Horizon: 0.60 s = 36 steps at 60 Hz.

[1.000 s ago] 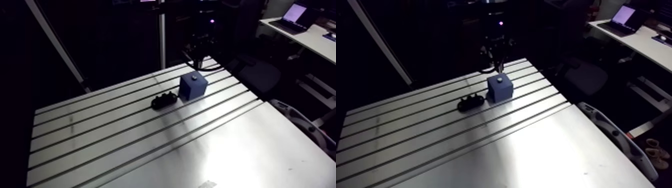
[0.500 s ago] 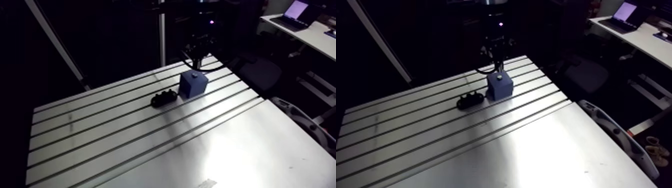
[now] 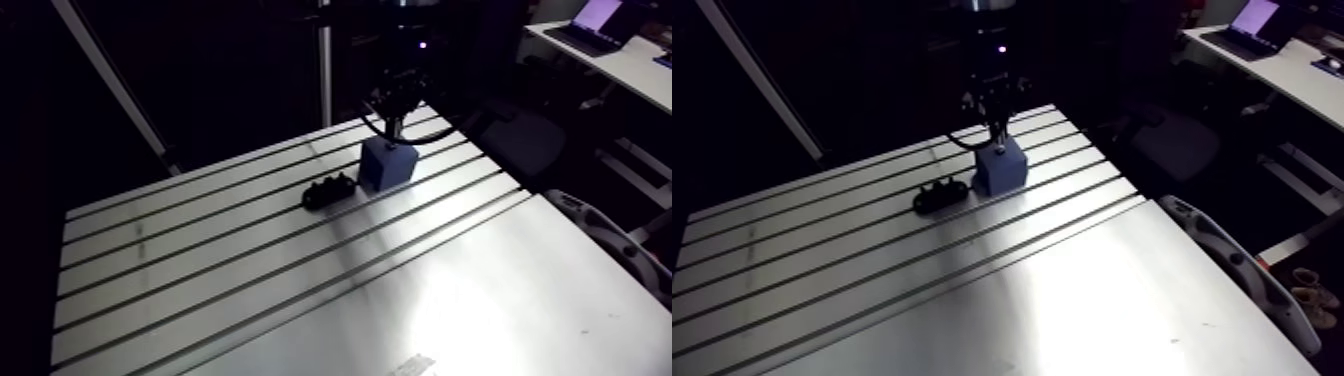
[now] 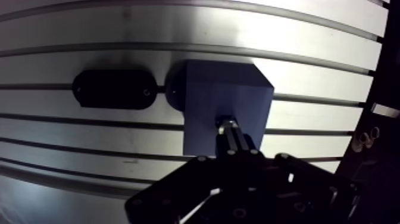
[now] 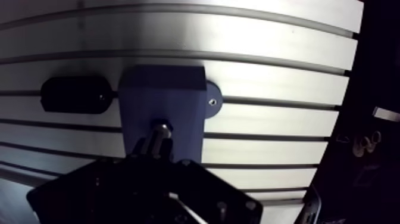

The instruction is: Pick up the M10 bolt and insert it into the hex recess until seated.

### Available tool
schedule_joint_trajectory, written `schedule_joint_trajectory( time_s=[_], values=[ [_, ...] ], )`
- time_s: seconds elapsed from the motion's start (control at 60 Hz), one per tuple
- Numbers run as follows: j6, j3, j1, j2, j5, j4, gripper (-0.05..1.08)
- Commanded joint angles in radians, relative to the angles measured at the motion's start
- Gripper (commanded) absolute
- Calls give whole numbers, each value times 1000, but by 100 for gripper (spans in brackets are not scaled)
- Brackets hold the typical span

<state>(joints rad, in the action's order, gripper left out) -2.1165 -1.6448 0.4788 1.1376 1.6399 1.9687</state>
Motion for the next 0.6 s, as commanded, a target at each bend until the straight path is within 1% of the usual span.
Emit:
schedule_joint_trajectory(
  time_s=[0.017, 0.6],
  values=[
    [-4, 1, 0, -5, 1, 8, 108],
    [-4, -2, -2, -14, 1, 16, 108]
  ],
)
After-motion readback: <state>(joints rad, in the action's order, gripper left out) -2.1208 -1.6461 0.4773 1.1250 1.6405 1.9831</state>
